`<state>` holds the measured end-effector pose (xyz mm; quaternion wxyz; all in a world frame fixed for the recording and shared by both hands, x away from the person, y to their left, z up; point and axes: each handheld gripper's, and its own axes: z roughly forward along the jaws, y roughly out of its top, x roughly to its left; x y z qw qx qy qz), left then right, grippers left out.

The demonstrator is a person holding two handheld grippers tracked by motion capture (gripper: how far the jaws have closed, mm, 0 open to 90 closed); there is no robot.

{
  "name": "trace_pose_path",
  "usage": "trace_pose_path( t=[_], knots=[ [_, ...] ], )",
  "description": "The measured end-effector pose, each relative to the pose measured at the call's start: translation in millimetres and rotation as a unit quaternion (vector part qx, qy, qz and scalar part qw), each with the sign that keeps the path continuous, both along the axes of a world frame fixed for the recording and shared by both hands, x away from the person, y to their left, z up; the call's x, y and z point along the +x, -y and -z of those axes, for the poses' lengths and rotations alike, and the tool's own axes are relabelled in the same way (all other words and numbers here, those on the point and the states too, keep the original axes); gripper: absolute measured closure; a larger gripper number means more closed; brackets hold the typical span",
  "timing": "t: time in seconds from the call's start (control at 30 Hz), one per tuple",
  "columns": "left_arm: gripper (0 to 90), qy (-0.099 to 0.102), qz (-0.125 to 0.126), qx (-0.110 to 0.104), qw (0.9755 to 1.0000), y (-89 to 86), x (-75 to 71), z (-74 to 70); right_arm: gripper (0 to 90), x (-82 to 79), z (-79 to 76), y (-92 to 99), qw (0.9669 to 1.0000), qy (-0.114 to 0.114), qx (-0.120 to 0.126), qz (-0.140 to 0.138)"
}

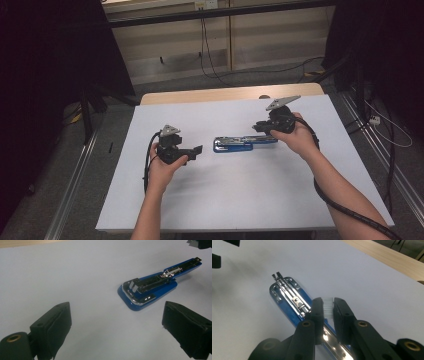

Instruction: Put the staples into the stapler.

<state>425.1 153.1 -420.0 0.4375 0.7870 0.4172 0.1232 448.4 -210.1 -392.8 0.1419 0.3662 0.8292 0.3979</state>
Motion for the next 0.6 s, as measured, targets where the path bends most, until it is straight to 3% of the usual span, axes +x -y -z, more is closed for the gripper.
trace_pose_path(
  t=[0.6],
  knots=[
    [8.9,0.000,0.002,0.004,1.0000,0.5,0.3,0.7,79.0,5.8,-1.0,-12.2,0.9982,-0.013,-0.018,-0.055]
  ],
)
